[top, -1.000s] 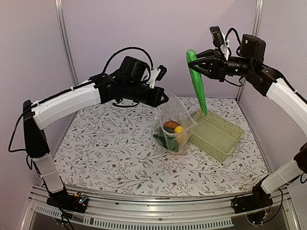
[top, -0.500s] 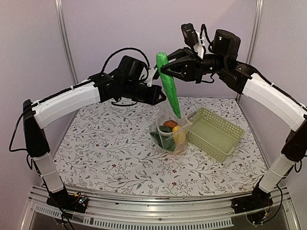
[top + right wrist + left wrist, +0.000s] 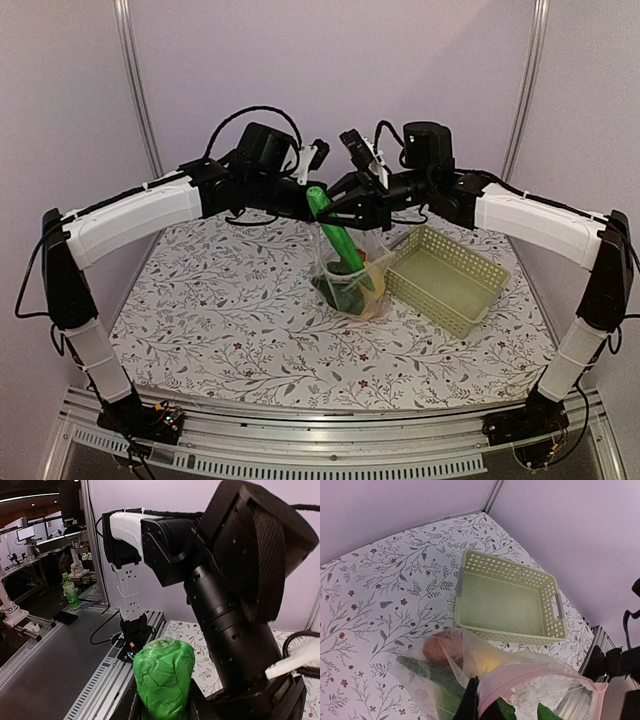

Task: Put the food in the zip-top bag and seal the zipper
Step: Place the fake vegetable in the zipper food storage bag.

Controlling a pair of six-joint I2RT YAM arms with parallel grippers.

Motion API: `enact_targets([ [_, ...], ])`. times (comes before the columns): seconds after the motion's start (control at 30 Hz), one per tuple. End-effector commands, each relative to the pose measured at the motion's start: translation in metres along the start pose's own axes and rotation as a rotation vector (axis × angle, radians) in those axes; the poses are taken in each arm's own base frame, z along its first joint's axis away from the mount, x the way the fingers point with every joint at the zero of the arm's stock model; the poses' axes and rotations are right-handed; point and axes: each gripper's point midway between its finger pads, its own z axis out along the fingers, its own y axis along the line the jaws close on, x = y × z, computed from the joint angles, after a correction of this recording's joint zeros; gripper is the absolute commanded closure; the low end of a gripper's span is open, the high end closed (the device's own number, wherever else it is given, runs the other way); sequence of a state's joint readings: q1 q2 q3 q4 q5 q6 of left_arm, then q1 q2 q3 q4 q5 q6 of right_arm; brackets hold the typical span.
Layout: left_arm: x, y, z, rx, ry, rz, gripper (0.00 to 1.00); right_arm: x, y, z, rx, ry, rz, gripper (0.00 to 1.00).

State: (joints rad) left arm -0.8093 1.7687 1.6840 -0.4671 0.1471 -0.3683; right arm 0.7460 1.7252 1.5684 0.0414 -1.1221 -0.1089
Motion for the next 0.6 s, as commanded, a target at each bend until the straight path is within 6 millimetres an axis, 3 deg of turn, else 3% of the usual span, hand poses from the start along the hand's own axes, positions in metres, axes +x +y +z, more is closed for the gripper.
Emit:
enact_targets([
  [0.0, -0.015, 0.005, -0.017, 0.007, -0.061, -0.005, 1.0, 0.013, 0.022, -0.011, 0.024, 0.043, -0.06, 0.77],
  [0.1, -0.015, 0.007, -0.019, 0.011, -0.067, -0.007, 1.0, 0.022, 0.029, -0.018, 0.051, 0.086, -0.069, 0.62],
  [0.2, -0.015, 0.008, -0.018, 0.018, -0.064, 0.0, 1.0, 0.02, 0.031, -0.025, 0.088, 0.113, -0.071, 0.56],
  [0.4, -0.015, 0.005, -0.016, 0.035, -0.065, 0.01, 1.0, -0.01, 0.028, -0.036, 0.185, 0.136, -0.074, 0.55],
  [0.57, -0.019, 0.002, -0.019, 0.047, -0.075, 0.016, 1.0, 0.006, 0.017, -0.041, 0.301, 0.263, -0.115, 0.61],
])
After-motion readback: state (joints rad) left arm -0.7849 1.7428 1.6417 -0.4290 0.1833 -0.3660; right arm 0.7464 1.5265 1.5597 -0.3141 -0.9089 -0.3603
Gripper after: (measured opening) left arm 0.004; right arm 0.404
